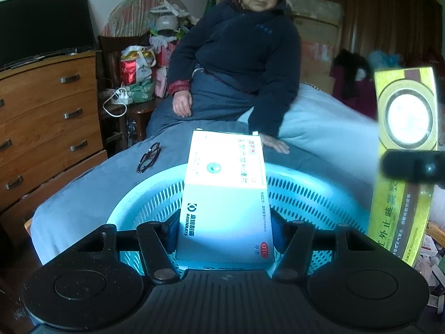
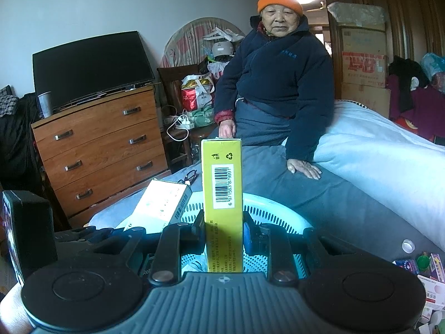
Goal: Organize objects
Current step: 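Lower both boxes into the basket and open both tools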
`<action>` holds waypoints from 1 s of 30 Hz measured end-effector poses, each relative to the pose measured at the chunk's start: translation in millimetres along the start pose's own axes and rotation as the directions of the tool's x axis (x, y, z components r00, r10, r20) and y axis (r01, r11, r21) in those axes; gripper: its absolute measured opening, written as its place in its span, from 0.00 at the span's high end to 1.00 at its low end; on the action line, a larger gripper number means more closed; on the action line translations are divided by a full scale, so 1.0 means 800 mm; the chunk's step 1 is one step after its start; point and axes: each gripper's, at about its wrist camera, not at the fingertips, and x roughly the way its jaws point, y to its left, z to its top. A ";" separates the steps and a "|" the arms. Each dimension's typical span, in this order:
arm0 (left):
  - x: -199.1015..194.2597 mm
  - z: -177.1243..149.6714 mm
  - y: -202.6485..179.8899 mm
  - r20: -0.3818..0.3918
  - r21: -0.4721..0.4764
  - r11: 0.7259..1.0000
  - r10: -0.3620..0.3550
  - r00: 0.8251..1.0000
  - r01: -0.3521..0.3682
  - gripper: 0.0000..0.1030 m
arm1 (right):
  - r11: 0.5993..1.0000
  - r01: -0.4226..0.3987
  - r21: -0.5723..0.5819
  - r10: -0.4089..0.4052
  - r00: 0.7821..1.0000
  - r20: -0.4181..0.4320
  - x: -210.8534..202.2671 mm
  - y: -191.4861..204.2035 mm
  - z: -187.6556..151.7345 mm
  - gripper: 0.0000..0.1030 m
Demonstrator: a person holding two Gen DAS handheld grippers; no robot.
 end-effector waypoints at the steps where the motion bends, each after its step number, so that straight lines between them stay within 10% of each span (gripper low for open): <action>1: 0.000 0.000 0.000 0.001 -0.001 1.000 0.001 1.000 -0.001 0.41 | 1.000 0.000 -0.001 0.000 1.000 0.000 0.000 0.000 0.000 0.74; 14: 0.000 0.001 0.004 0.005 0.003 1.000 0.015 1.000 -0.015 0.40 | 1.000 0.000 0.000 0.000 1.000 -0.008 0.005 -0.002 -0.002 0.73; 18: -0.005 0.004 0.008 0.027 0.003 1.000 0.025 0.999 -0.025 0.23 | 1.000 0.008 -0.001 -0.008 1.000 0.019 0.002 0.002 -0.001 0.41; 22: -0.013 0.010 0.007 0.047 -0.008 1.000 0.015 0.999 -0.015 0.22 | 1.000 0.023 0.015 -0.024 0.997 0.079 -0.023 -0.010 -0.002 0.41; 28: -0.053 0.021 -0.025 0.143 0.064 0.991 -0.125 0.982 0.117 0.21 | 0.979 0.171 0.108 -0.188 0.965 0.180 -0.126 -0.082 -0.072 0.33; 30: -0.078 0.022 -0.074 0.168 0.160 0.954 -0.280 0.945 0.255 0.20 | 0.952 0.253 0.174 -0.279 0.949 0.144 -0.159 -0.116 -0.119 0.33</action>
